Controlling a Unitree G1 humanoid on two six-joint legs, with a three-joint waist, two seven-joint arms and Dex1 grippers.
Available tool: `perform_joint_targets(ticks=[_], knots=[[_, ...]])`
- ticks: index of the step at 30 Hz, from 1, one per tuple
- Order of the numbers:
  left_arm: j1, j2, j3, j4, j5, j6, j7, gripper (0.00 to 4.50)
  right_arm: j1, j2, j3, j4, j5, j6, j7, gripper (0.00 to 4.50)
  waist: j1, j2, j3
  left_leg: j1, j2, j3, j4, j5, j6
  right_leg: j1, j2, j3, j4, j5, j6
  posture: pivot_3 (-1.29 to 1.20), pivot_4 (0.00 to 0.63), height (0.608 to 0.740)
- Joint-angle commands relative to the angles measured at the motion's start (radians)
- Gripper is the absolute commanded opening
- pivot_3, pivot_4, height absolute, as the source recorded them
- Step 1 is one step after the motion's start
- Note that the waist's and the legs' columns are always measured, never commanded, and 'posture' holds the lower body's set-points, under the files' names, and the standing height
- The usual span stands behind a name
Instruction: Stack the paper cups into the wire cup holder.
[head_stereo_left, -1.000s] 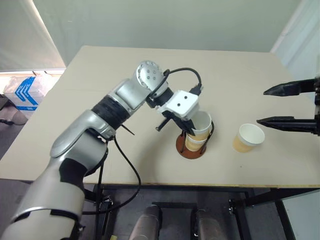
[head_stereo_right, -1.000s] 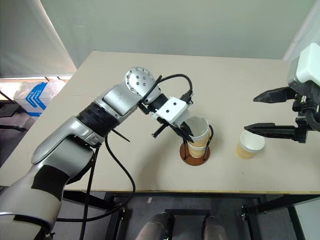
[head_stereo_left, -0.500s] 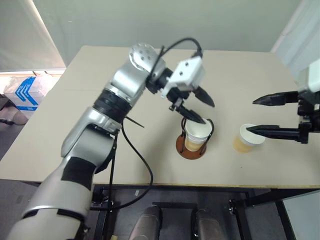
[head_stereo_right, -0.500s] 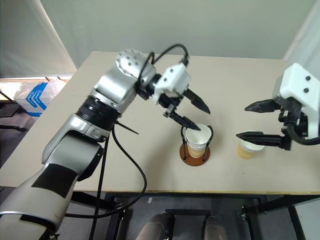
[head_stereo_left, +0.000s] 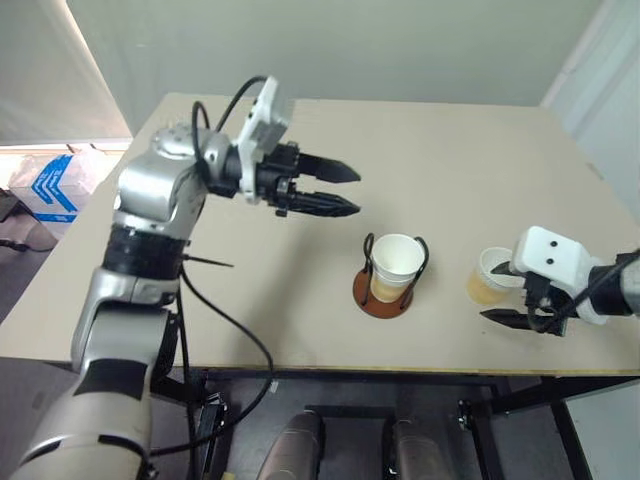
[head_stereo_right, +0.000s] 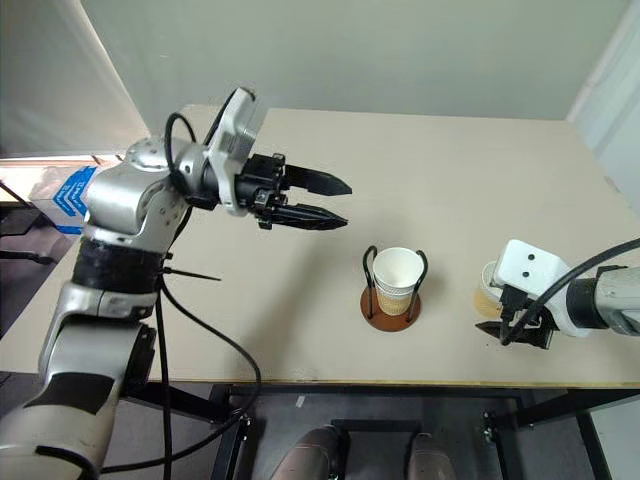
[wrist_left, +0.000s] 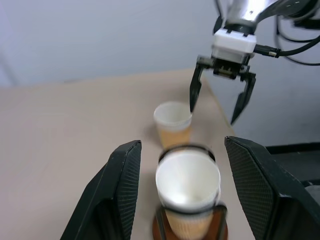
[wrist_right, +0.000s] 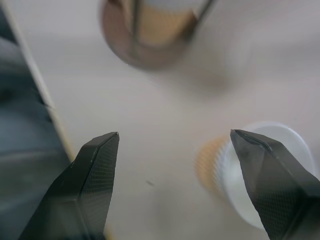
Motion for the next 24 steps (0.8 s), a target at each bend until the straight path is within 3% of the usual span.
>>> perform_joint_targets(ticks=[1,10,14,22,24], knots=[[0.038,0.016,0.063,-0.105,-0.019,0.043,0.083,2.89,-0.033,0.012,0.056,0.044,-0.078,-0.040,-0.013,3.79,0.002,0.000,0.000,0.001,0.000,0.000,0.000,0.000,0.002,0.001,0.000,0.000,0.000,0.000,0.000,0.00,0.150,0.740],[0.132,0.031,0.094,-0.200,-0.026,0.088,0.183,2.89,-0.122,0.048,0.210,0.148,-0.230,-0.121,0.024,3.79,-0.007,-0.001,0.001,0.012,0.000,0.000,-0.004,0.002,0.003,0.010,0.000,0.000,0.000,-0.004,-0.007,0.00,0.150,0.740],[0.152,0.040,0.083,-0.211,-0.015,0.078,0.190,2.92,-0.170,0.081,0.260,0.180,-0.285,-0.142,0.038,2.91,-0.011,-0.001,0.001,0.013,0.000,0.000,-0.005,0.002,0.003,0.010,0.000,0.000,0.000,-0.003,-0.007,0.00,0.150,0.740],[0.201,0.073,0.072,-0.237,-0.003,0.046,0.147,2.92,-0.201,0.099,0.267,0.172,-0.327,-0.179,0.095,0.05,-0.010,-0.001,0.001,0.012,0.000,0.000,-0.006,0.000,0.002,0.009,0.000,0.000,-0.001,-0.004,-0.014,0.00,0.150,0.740],[0.226,0.094,0.071,-0.265,-0.015,0.035,0.113,2.92,-0.204,0.086,0.252,0.170,-0.327,-0.199,0.120,0.02,-0.011,-0.001,0.001,0.012,0.000,0.000,-0.006,-0.001,0.001,0.009,0.000,0.000,-0.001,-0.005,-0.014,0.00,0.150,0.740]])
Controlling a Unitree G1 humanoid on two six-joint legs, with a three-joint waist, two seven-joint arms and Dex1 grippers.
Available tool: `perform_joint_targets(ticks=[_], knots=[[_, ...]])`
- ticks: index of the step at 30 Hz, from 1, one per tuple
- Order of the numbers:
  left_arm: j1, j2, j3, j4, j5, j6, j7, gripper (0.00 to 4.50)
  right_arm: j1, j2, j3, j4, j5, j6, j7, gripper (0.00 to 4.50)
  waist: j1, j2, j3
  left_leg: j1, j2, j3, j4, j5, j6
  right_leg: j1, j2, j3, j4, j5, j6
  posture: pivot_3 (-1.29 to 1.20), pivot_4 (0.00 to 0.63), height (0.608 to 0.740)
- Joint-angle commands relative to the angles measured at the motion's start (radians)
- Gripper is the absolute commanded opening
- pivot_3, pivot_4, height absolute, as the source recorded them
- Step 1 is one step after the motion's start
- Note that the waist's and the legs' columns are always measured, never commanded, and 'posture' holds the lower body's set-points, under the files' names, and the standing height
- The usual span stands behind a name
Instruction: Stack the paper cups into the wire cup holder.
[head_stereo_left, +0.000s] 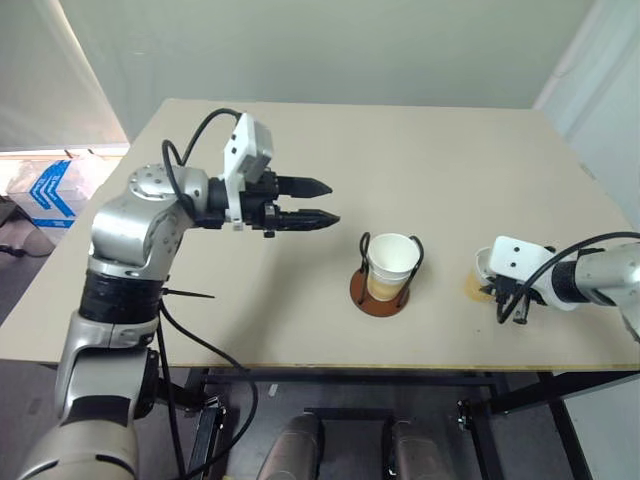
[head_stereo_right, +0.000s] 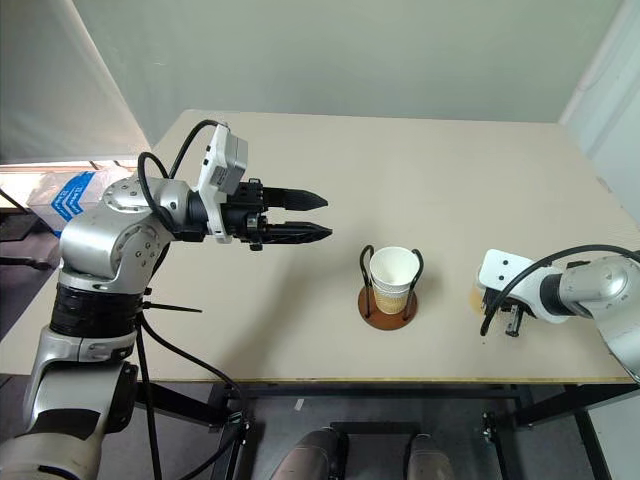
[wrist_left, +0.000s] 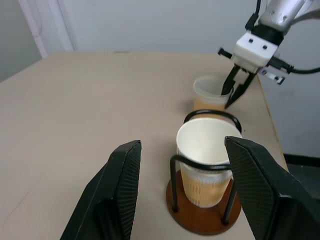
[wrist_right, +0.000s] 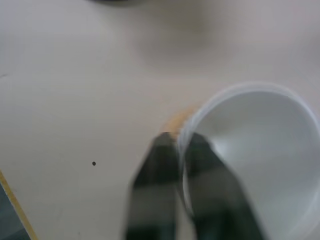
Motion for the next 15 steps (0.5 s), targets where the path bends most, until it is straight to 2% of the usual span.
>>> perform_joint_targets(ticks=[1,4,7,11,15], knots=[[0.038,0.054,0.008,-0.080,-0.021,-0.030,-0.079,2.92,-0.024,-0.037,-0.065,-0.019,0.006,-0.037,0.059,0.02,0.000,0.000,0.000,0.000,0.000,0.000,0.000,0.000,-0.001,0.000,0.000,0.000,0.000,-0.001,0.000,0.00,0.150,0.740],[0.099,0.133,0.023,-0.088,-0.021,-0.056,-0.162,2.92,-0.063,-0.090,-0.170,-0.029,0.086,-0.029,0.153,0.02,-0.001,0.000,0.000,-0.001,0.000,0.000,-0.001,-0.001,-0.003,-0.002,0.000,0.000,0.000,-0.003,-0.001,0.00,0.150,0.740],[0.124,0.175,0.035,-0.082,-0.029,-0.073,-0.201,2.92,-0.181,-0.117,-0.213,-0.047,0.165,0.013,0.221,0.02,-0.001,0.000,0.000,-0.002,0.000,0.000,-0.003,-0.002,-0.005,-0.004,0.000,0.000,0.001,-0.005,-0.003,0.00,0.150,0.740],[0.136,0.212,0.033,-0.078,-0.028,-0.086,-0.245,2.92,-0.391,-0.116,-0.174,-0.058,0.221,0.054,0.295,0.02,-0.001,0.000,0.000,-0.001,0.000,-0.001,-0.006,-0.003,-0.003,-0.004,0.001,-0.001,0.001,-0.006,-0.006,0.00,0.150,0.740],[0.110,0.253,0.028,-0.026,-0.004,-0.099,-0.278,2.92,-0.607,-0.053,-0.074,-0.060,0.230,0.081,0.362,0.02,-0.005,0.000,0.000,-0.001,0.000,-0.002,-0.008,-0.003,-0.004,-0.007,0.001,-0.001,0.001,-0.008,-0.009,0.00,0.150,0.740]])
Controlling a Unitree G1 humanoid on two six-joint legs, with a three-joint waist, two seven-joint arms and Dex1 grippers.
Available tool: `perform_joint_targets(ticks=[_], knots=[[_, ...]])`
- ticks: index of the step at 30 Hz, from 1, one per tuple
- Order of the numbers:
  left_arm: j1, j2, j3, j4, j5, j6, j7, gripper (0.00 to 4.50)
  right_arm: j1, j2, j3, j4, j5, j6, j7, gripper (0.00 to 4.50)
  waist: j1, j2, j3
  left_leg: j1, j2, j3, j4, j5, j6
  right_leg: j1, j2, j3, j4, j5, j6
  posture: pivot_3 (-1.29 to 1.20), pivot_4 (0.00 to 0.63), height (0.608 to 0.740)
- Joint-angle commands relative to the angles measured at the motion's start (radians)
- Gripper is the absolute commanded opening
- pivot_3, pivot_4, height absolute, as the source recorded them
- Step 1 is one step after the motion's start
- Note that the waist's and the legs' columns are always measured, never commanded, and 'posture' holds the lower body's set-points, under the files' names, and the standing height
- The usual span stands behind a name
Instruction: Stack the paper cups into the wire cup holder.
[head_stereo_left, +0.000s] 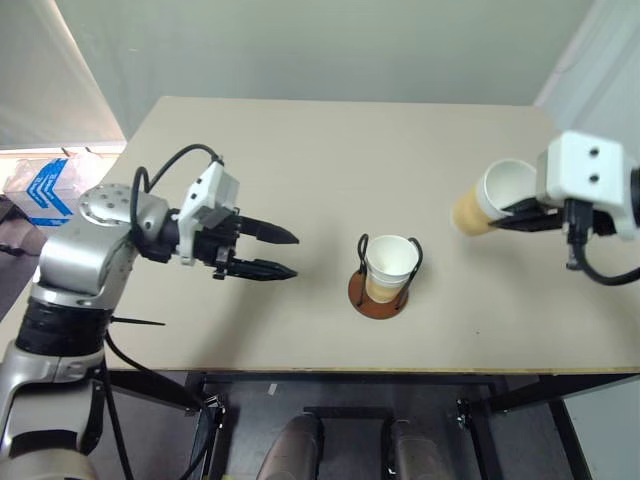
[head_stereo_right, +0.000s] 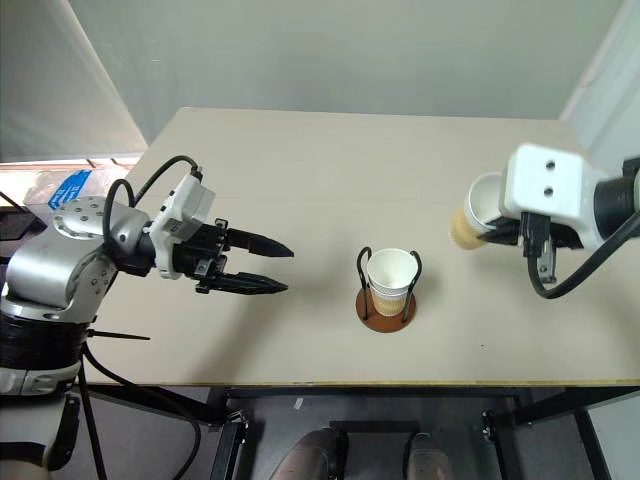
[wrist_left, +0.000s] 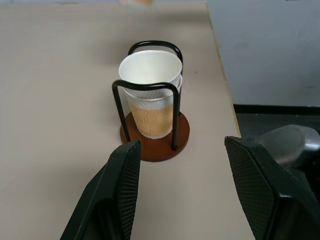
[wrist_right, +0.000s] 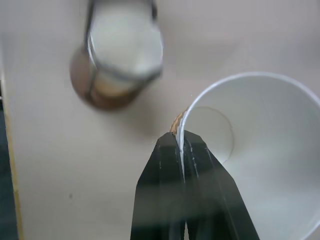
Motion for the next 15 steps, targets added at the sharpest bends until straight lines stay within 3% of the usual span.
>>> perform_joint_targets(ticks=[1,6,15], knots=[[-0.039,0.037,0.023,0.040,0.016,-0.027,-0.029,2.92,-0.146,0.057,0.081,-0.007,0.002,0.016,0.055,0.02,-0.004,0.000,0.000,0.000,0.000,0.000,-0.001,0.000,0.000,-0.001,0.000,0.000,0.000,0.000,-0.001,0.00,0.150,0.740],[-0.055,0.051,0.016,0.057,0.041,-0.053,-0.036,2.92,-0.262,0.178,0.197,0.016,-0.045,0.010,0.072,0.02,-0.007,0.000,0.000,0.000,0.001,-0.001,-0.007,0.003,-0.002,-0.005,0.001,-0.001,0.002,-0.001,-0.004,0.00,0.150,0.740],[-0.036,0.076,0.027,0.032,0.064,-0.075,-0.027,2.92,-0.252,0.264,0.289,0.047,-0.132,-0.079,0.110,0.02,-0.007,0.000,0.000,0.000,0.002,0.000,-0.008,0.004,-0.003,-0.006,0.000,-0.002,0.002,-0.002,-0.006,0.00,0.150,0.740]])
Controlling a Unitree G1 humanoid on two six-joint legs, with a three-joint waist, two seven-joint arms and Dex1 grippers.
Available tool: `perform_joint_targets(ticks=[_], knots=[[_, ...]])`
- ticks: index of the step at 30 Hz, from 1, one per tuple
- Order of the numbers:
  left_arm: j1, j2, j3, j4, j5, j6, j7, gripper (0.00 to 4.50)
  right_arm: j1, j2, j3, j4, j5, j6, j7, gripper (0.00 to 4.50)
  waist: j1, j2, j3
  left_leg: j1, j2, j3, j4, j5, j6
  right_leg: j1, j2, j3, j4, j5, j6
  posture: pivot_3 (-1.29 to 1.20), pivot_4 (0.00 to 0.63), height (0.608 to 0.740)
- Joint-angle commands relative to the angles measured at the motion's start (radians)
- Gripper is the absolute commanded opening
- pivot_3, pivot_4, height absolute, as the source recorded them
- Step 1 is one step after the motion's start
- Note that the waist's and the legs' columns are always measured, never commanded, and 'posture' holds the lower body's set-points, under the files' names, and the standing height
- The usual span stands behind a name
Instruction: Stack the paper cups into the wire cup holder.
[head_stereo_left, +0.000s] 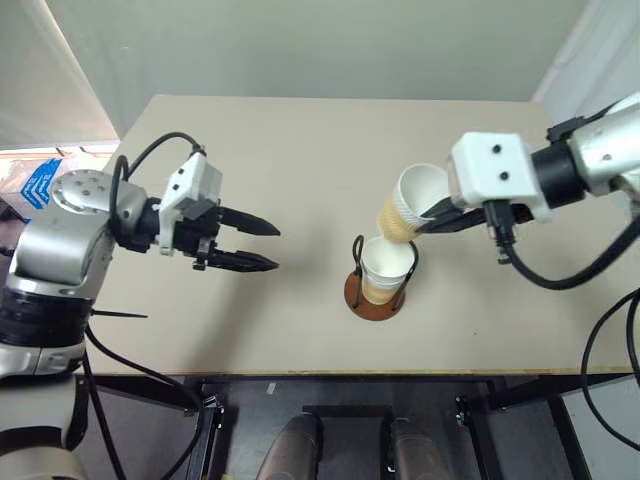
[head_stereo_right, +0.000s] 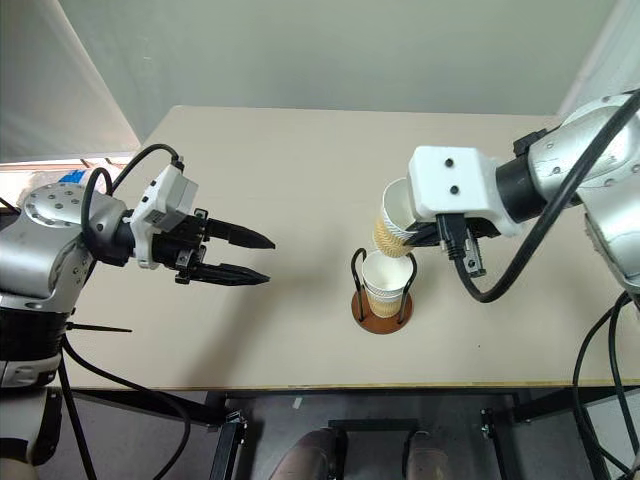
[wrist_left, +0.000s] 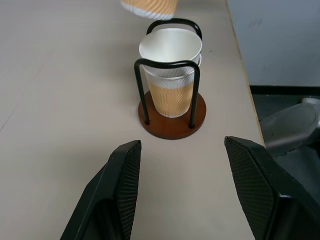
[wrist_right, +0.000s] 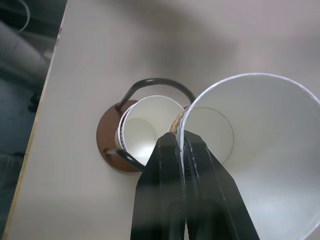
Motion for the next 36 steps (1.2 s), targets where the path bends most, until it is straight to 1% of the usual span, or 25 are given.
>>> perform_joint_targets(ticks=[1,11,15,19,22,24,26,30,32,33,35,36], knots=[[-0.007,0.026,0.029,-0.025,0.010,-0.028,-0.001,2.92,-0.003,0.010,0.002,-0.005,-0.032,-0.040,0.024,0.02,0.000,0.000,0.000,0.000,0.000,0.000,0.000,0.000,0.000,0.000,0.000,0.000,0.000,0.000,0.000,0.00,0.150,0.740],[-0.041,0.018,0.018,0.012,0.031,-0.062,-0.006,2.92,0.037,0.044,0.019,-0.060,-0.046,-0.035,0.058,0.02,-0.004,0.000,0.000,0.001,0.000,0.000,0.000,0.000,0.000,0.000,0.000,0.000,0.002,0.002,-0.004,0.00,0.150,0.740],[-0.043,0.006,0.014,0.015,0.035,-0.069,-0.006,2.92,0.059,0.055,0.064,-0.041,-0.109,-0.091,0.057,0.02,-0.006,0.000,0.000,0.002,0.000,0.000,0.000,0.001,0.000,0.000,0.000,0.000,0.003,0.003,-0.006,0.00,0.150,0.740],[-0.046,-0.008,0.015,0.010,0.028,-0.063,-0.005,2.92,0.032,0.098,0.104,-0.003,-0.171,-0.095,0.048,0.02,-0.008,0.000,0.000,0.002,0.001,0.000,0.000,0.003,0.000,-0.001,0.000,0.000,0.005,0.004,-0.008,0.00,0.150,0.740],[-0.048,-0.015,0.009,0.013,0.037,-0.068,-0.005,2.92,0.005,0.128,0.107,0.021,-0.190,-0.080,0.049,0.71,-0.008,0.000,0.000,0.002,0.001,0.000,0.000,0.003,0.000,-0.002,0.000,0.000,0.006,0.004,-0.008,0.00,0.150,0.740],[-0.048,-0.016,0.009,0.013,0.038,-0.069,-0.006,2.92,-0.007,0.142,0.096,0.025,-0.186,-0.061,0.050,1.38,-0.008,0.000,0.000,0.002,0.001,0.000,0.000,0.003,0.000,-0.002,0.000,0.000,0.006,0.004,-0.008,0.00,0.150,0.740],[-0.052,-0.021,0.007,0.017,0.039,-0.068,-0.006,2.92,-0.031,0.168,0.057,0.024,-0.145,-0.001,0.039,2.07,-0.009,0.000,0.000,0.002,0.001,0.000,0.000,0.003,0.000,-0.002,0.000,-0.001,0.006,0.004,-0.008,0.00,0.150,0.740],[-0.054,-0.031,0.005,0.025,0.042,-0.067,-0.001,2.92,-0.089,0.238,-0.052,0.047,-0.046,0.161,-0.023,3.45,-0.010,0.000,0.000,0.001,0.001,0.000,0.000,0.004,-0.001,-0.003,0.000,-0.001,0.006,0.003,-0.009,0.00,0.150,0.740],[-0.056,-0.045,0.012,0.045,0.047,-0.060,0.028,2.92,-0.110,0.276,-0.158,0.092,0.006,0.258,-0.096,3.45,-0.008,0.000,0.000,0.001,0.001,0.000,0.000,0.004,-0.001,-0.003,0.000,-0.001,0.007,0.003,-0.009,0.00,0.150,0.740],[-0.056,-0.049,0.015,0.051,0.048,-0.057,0.038,2.92,-0.113,0.286,-0.191,0.103,0.021,0.289,-0.123,3.45,-0.007,0.000,0.000,0.001,0.001,0.000,-0.001,0.004,-0.002,-0.003,0.000,-0.001,0.007,0.003,-0.010,0.00,0.150,0.740],[-0.049,-0.059,0.035,0.050,0.030,-0.032,0.064,2.92,-0.100,0.314,-0.294,0.133,0.035,0.373,-0.230,3.45,-0.006,-0.001,0.000,0.001,0.001,0.000,-0.001,0.005,-0.003,-0.003,0.000,-0.001,0.006,0.003,-0.011,0.00,0.150,0.740],[-0.044,-0.058,0.041,0.044,0.023,-0.025,0.071,2.92,-0.078,0.307,-0.330,0.139,0.033,0.391,-0.267,3.45,-0.006,-0.001,0.000,0.001,0.001,-0.001,0.000,0.005,-0.003,-0.003,0.000,-0.001,0.006,0.003,-0.011,0.00,0.150,0.740]])
